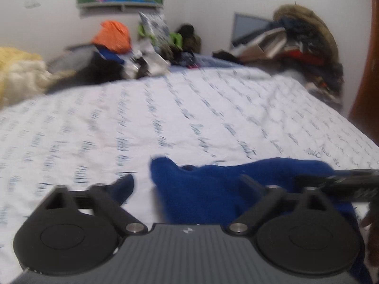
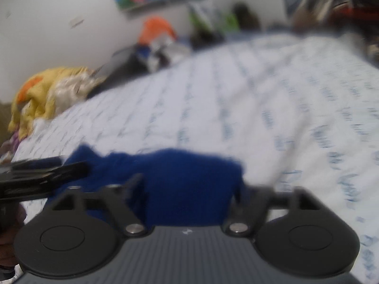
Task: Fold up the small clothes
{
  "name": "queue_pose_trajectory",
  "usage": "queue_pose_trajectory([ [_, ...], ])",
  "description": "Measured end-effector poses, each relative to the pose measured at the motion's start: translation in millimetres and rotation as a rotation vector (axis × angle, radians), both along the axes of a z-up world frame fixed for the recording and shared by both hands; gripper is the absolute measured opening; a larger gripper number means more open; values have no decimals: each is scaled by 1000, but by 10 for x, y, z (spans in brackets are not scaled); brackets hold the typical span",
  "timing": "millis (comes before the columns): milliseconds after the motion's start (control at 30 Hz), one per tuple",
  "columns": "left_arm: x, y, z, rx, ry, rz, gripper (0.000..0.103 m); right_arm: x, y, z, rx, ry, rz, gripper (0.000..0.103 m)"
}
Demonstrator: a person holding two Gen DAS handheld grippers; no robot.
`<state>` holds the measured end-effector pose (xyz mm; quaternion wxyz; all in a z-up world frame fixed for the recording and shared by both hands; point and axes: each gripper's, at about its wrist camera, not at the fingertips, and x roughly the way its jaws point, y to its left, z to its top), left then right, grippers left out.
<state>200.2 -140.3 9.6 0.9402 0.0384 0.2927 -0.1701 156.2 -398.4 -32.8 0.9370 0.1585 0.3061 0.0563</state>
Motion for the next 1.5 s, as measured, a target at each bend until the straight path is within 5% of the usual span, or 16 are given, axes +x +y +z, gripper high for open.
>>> queue_pose_trajectory([
  [200, -616, 355, -24, -50, 52, -29, 88, -655, -327, -20, 230, 35, 45, 84],
  [433, -1151, 710, -313, -194, 252, -36, 66, -1348, -260, -227, 280, 84, 125, 83],
  [533, -1284, 700, -325, -210, 254, -42, 54, -1482, -244, -257, 333, 65, 143, 82],
  [600, -1328, 649, -325, -207, 265, -77, 24, -1521, -174, -286, 347, 67, 163, 54],
  [700, -1355, 603, -324, -200, 259, -77, 9, -1524, -39, -324, 282, 66, 132, 23],
  [933, -1488, 713, -155, -184, 195, -52, 8, -1697, 29, -283, 294, 36, 130, 13],
  [1100, -1602, 562, -243, -71, 153, -36, 16, -1725, 72, -321, 259, 55, 55, 25],
  [1167, -1685, 539, -253, -30, 108, 7, 48, -1838, 156, -205, 155, 2, -12, 41],
  [1233, -1766, 521, -268, 0, 66, 44, 68, -1962, 278, -102, 37, -61, -62, 58],
  [1500, -1851, 538, -314, 29, 51, 131, 84, -1967, 864, -188, -222, -38, -95, 70],
])
